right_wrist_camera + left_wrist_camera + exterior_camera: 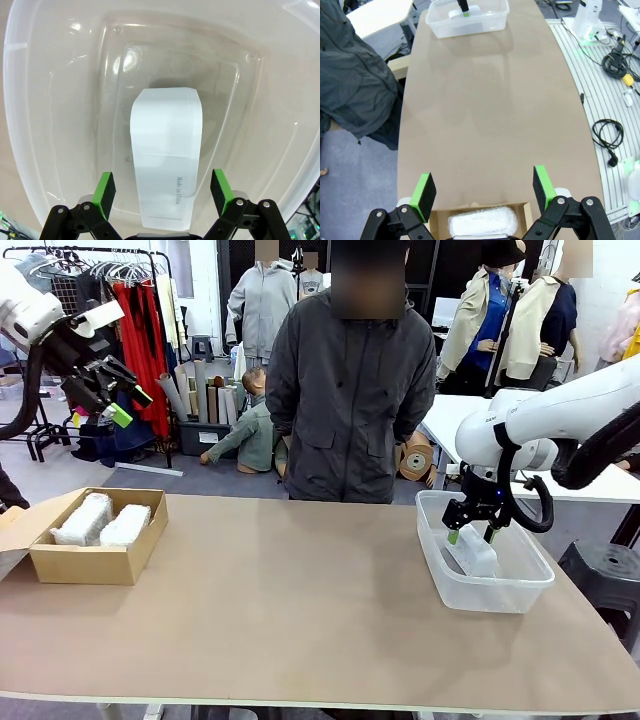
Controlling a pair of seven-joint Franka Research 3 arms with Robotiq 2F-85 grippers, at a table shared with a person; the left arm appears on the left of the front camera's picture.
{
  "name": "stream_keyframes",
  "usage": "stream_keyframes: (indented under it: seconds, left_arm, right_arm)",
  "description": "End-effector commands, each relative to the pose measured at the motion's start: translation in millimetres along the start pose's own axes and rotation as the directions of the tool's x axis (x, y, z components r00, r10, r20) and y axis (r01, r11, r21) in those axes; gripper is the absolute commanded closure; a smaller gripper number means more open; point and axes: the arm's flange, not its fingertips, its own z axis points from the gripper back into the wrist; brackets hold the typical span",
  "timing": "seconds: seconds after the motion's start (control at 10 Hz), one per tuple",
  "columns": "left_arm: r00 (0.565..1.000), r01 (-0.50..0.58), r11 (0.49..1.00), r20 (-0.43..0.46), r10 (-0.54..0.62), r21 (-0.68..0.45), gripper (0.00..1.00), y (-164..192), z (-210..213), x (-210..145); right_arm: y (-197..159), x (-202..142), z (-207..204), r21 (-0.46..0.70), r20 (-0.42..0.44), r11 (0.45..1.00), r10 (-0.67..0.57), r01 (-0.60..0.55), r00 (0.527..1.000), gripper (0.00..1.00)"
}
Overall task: Separate and place wrapped and unwrapped clocks.
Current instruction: If the picked Digital clock is wrapped, place it in the Package Box ; if not, place it in the Organizing box.
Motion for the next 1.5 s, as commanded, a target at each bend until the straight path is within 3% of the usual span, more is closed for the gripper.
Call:
stream_keyframes:
  seconds: [0.0, 0.6, 0.8, 1.1, 1.3, 1.4]
  left_arm:
    - [1.000, 0.001, 1.000, -0.008, -0.001, -0.004, 0.00, -1.1, -0.1, 0.0]
    - [1.000, 0.001, 1.000, -0.008, -0.001, -0.004, 0.00, -1.1, -0.1, 0.0]
    - [1.000, 0.001, 1.000, -0.008, -0.001, -0.004, 0.00, -1.1, -0.1, 0.0]
    - [1.000, 0.001, 1.000, -0.008, -0.001, -0.004, 0.00, -1.1, -0.1, 0.0]
    - [1.000, 0.001, 1.000, -0.008, -0.001, -0.004, 0.00, -1.1, -0.1, 0.0]
    - [1.000, 0.001, 1.000, -0.008, -0.001, -0.004, 0.00, -1.1, -0.1, 0.0]
  right_arm:
    - [-0.4, 0.8, 0.6, -0.001, 0.004, 1.000, -0.001, 0.001, 1.000, 0.00]
    - [-0.2, 0.0, -0.8, 0.000, -0.001, 1.000, 0.000, 0.000, 1.000, 0.00]
    - [8.6, -7.9, 13.1, -0.028, -0.027, 0.996, 0.087, -0.088, 0.996, 0.00]
    - [32.8, -26.8, 44.1, -0.171, -0.056, 0.948, 0.263, -0.268, 0.963, 0.00]
    - [46.0, -39.8, 61.4, -0.205, -0.108, 0.876, 0.423, -0.436, 0.900, 0.00]
    - [50.5, -45.1, 68.4, -0.177, -0.089, 0.838, 0.509, -0.517, 0.856, 0.00]
